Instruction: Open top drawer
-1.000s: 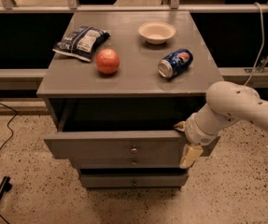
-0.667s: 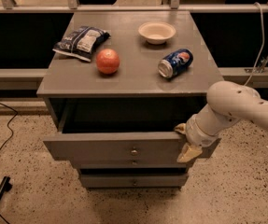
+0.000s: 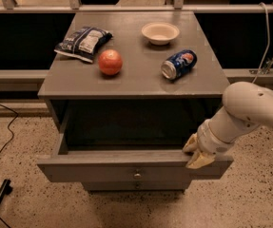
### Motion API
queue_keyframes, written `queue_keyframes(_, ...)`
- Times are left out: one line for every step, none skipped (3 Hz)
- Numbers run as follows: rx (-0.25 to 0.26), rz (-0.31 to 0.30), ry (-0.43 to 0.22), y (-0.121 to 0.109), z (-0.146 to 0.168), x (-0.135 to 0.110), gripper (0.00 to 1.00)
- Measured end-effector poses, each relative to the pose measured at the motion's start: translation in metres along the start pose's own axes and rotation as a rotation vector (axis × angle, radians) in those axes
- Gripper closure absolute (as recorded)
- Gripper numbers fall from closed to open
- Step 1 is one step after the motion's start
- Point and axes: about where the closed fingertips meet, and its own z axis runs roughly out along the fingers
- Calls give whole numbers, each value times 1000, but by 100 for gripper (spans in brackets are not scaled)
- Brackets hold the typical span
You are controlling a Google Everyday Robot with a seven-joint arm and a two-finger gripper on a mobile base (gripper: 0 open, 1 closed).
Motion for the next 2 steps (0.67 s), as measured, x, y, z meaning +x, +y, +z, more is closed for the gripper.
queue_keyframes(0, 0, 0, 0, 0, 0, 59)
queue_keyframes(34, -36, -15, 8, -21, -9, 35)
